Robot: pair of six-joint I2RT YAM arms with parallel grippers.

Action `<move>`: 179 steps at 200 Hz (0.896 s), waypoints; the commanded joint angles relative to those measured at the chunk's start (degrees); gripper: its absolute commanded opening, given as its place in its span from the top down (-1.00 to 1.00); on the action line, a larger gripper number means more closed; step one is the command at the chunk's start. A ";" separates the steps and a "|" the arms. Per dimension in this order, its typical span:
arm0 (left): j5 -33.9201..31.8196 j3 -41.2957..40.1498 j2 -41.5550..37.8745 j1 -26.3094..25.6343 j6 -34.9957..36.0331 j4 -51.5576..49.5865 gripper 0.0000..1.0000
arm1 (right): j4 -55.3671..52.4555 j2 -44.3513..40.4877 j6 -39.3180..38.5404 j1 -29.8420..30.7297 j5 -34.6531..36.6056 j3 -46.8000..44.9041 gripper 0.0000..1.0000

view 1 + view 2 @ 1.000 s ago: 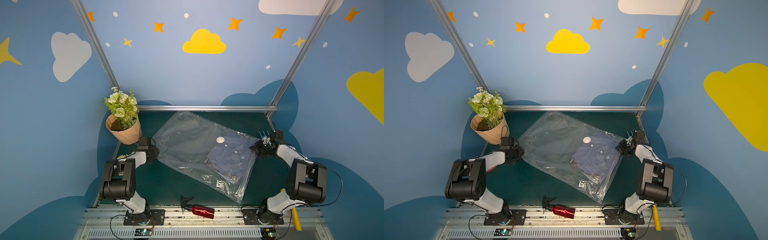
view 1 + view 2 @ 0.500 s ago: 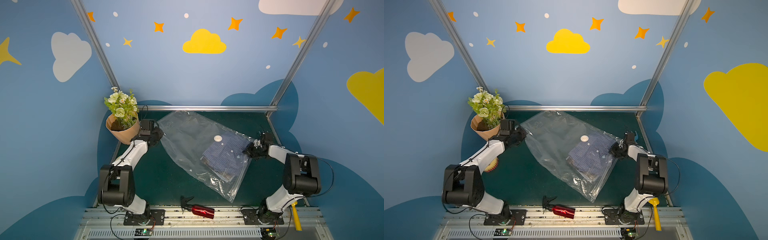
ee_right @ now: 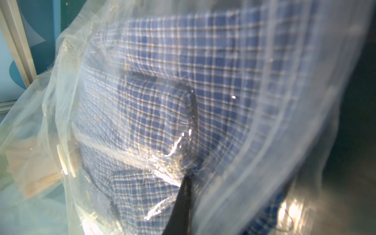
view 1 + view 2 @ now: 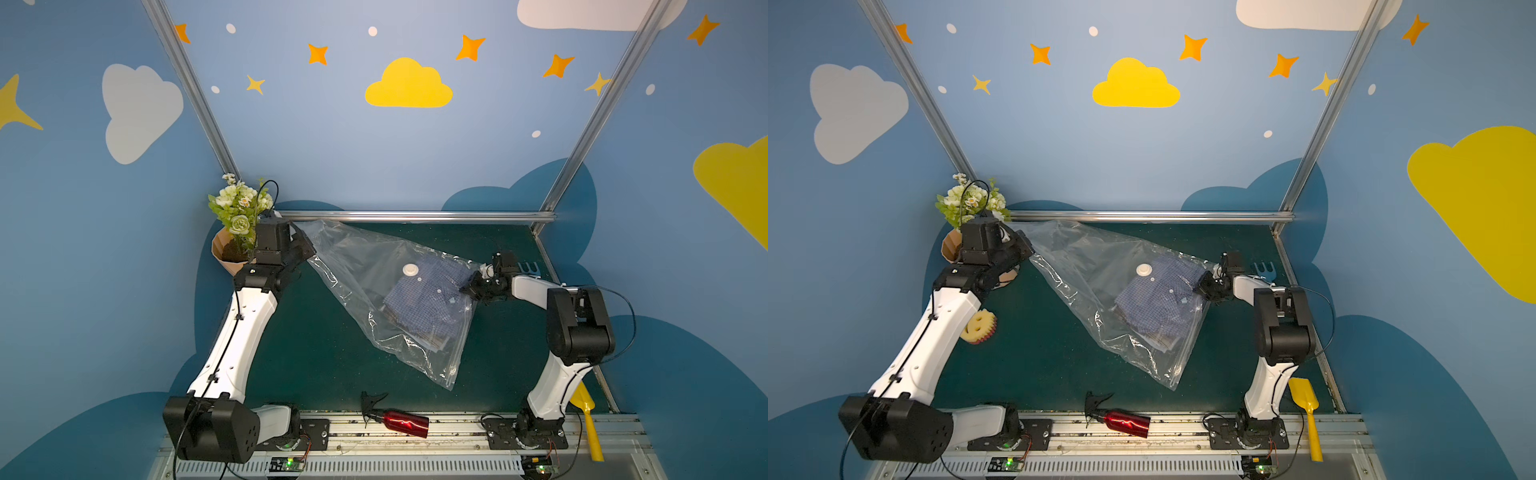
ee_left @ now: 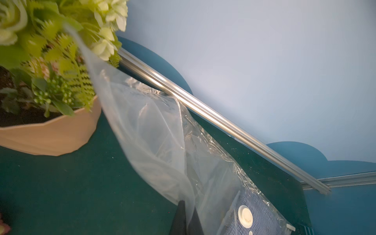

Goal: Take the shirt out of the vacuum bag
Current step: Move the vacuum bag to the center of the board.

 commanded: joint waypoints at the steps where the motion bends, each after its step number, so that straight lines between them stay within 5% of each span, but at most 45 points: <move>1: -1.32 3.90 0.42 1.02 4.24 -1.70 0.93 | -1.46 4.38 1.87 3.06 1.31 2.48 0.85; 77: 1.57 15.67 1.34 0.87 10.68 -8.71 0.93 | 1.86 10.29 5.91 10.82 -0.12 7.60 0.87; 145: 5.06 7.25 -0.65 8.52 11.90 -4.46 0.90 | 1.62 16.24 7.57 13.21 -0.34 16.03 0.88; 160: 5.80 5.87 -1.04 9.76 11.27 -3.41 0.72 | 1.26 17.42 7.83 13.30 -0.20 18.23 0.88; 179: 7.51 3.54 -2.08 10.15 10.12 -2.42 0.11 | 0.73 18.38 8.00 13.15 0.14 20.09 0.88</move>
